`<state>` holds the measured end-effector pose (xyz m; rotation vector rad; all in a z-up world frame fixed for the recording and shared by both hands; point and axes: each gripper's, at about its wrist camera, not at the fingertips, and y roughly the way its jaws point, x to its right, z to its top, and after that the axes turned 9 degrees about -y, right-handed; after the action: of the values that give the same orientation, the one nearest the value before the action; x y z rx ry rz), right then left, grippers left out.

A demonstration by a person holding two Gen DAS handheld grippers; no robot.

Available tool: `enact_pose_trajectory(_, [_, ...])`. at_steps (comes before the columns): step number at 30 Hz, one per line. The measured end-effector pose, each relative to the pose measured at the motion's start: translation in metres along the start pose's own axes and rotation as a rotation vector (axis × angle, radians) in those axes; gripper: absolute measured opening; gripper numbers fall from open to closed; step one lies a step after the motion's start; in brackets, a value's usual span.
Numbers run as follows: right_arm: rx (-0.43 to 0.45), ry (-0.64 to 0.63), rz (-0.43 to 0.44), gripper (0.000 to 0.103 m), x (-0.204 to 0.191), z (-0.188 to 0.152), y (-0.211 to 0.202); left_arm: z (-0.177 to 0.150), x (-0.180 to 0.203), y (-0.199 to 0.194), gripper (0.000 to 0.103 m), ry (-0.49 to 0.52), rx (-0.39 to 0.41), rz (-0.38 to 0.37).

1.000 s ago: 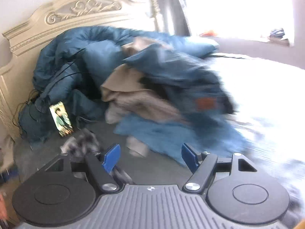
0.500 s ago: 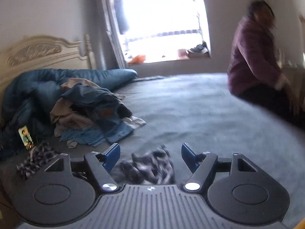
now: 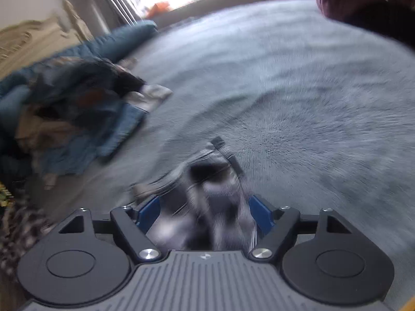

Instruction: Fold clothes

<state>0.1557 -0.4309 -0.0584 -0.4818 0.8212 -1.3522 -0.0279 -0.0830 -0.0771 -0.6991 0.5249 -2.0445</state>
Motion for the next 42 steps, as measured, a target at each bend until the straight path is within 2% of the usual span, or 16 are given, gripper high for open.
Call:
enact_pose_trajectory(1, [-0.014,0.016,-0.017,0.079,0.003,0.004,0.014,-0.003,0.002,-0.002,0.07,0.026,-0.003,0.006])
enact_pose_trajectory(4, [-0.036,0.015,0.008,0.089,-0.001,0.008,0.032,-0.009,0.007,-0.005,0.07,0.081,-0.005,0.028])
enact_pose_trajectory(5, [-0.038,-0.001,0.022,0.089,-0.006,0.009,0.034,-0.01,0.007,-0.006,0.07,0.088,-0.005,0.032])
enact_pose_trajectory(8, [-0.078,-0.097,0.105,0.089,-0.033,0.005,0.033,-0.01,0.005,-0.007,0.07,0.065,-0.007,0.029])
enact_pose_trajectory(9, [-0.092,-0.159,0.087,0.087,-0.046,0.002,0.034,-0.01,0.005,-0.007,0.07,0.058,-0.007,0.028])
enact_pose_trajectory(12, [-0.115,-0.313,-0.02,0.063,-0.075,-0.009,0.037,-0.01,0.003,-0.008,0.07,0.035,-0.008,0.025])
enact_pose_trajectory(13, [-0.114,-0.35,-0.045,0.043,-0.082,-0.012,0.036,-0.01,0.002,-0.009,0.07,0.026,-0.009,0.022])
enact_pose_trajectory(15, [-0.111,-0.35,-0.067,0.013,-0.084,-0.012,0.027,-0.012,-0.001,-0.012,0.07,0.002,-0.012,0.014])
enact_pose_trajectory(18, [-0.026,-0.33,-0.058,0.012,-0.08,-0.008,-0.014,-0.015,-0.006,-0.02,0.07,-0.036,-0.013,0.002])
enact_pose_trajectory(23, [0.215,-0.234,0.094,0.012,-0.067,-0.029,-0.151,-0.018,-0.016,-0.037,0.07,-0.089,0.013,-0.029])
enact_pose_trajectory(27, [0.396,-0.148,0.187,0.012,-0.052,-0.079,-0.269,-0.02,-0.022,-0.046,0.07,-0.121,0.02,-0.045])
enact_pose_trajectory(31, [0.506,-0.075,0.214,0.012,-0.036,-0.137,-0.347,-0.02,-0.031,-0.054,0.07,-0.155,0.03,-0.055])
enact_pose_trajectory(34, [0.542,0.013,0.217,0.012,-0.021,-0.182,-0.376,-0.017,-0.035,-0.059,0.07,-0.169,0.043,-0.049])
enact_pose_trajectory(36, [0.538,0.095,0.212,0.012,-0.009,-0.207,-0.379,-0.014,-0.036,-0.061,0.07,-0.174,0.052,-0.048])
enact_pose_trajectory(39, [0.479,0.211,0.156,0.012,0.015,-0.242,-0.361,-0.007,-0.035,-0.059,0.07,-0.18,0.052,-0.059])
enact_pose_trajectory(42, [0.371,0.304,0.056,0.014,0.046,-0.261,-0.323,-0.002,-0.026,-0.047,0.07,-0.163,0.04,-0.068])
